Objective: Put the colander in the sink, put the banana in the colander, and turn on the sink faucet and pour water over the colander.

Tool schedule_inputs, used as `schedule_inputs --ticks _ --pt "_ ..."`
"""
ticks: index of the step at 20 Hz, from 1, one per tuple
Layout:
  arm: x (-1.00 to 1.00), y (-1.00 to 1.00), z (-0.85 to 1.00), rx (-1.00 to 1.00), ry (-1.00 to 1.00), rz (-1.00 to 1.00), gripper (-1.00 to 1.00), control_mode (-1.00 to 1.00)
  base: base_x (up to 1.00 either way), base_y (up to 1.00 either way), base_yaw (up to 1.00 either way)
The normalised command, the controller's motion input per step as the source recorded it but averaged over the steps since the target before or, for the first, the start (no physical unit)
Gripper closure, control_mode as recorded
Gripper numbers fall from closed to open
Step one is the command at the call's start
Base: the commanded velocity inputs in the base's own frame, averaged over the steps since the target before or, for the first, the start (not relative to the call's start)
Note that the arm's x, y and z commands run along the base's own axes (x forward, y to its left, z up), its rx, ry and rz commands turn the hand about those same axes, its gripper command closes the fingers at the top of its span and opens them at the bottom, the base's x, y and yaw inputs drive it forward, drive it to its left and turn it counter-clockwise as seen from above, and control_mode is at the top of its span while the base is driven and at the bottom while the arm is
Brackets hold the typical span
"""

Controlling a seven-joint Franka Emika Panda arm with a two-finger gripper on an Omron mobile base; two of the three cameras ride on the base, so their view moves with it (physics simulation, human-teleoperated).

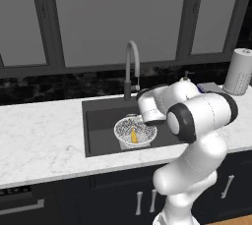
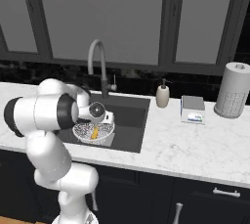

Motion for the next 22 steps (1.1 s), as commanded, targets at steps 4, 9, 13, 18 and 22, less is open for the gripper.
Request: schedule_inputs --ticks 4,9,13,18,22 --pt "-0.1 -0.81 0.9 0.01 0.0 0.0 -1.0 -1.0 0.0 0.0 0.0" --pt "-0.14 -0.74 0.96 0.06 0.01 0.0 -1.0 -1.0 0.0 0.0 0.0" --pt "-0.01 -0.48 1.0 0.16 0.07 0.0 -1.0 -1.0 0.0 0.0 0.0" --pt "0.12 -0.15 0.94 0.21 0.14 0.0 -1.0 -1.0 0.0 0.0 0.0" --pt "0.24 0.0 0.53 0.2 0.17 0.0 -1.0 -1.0 0.0 0.0 0.0"
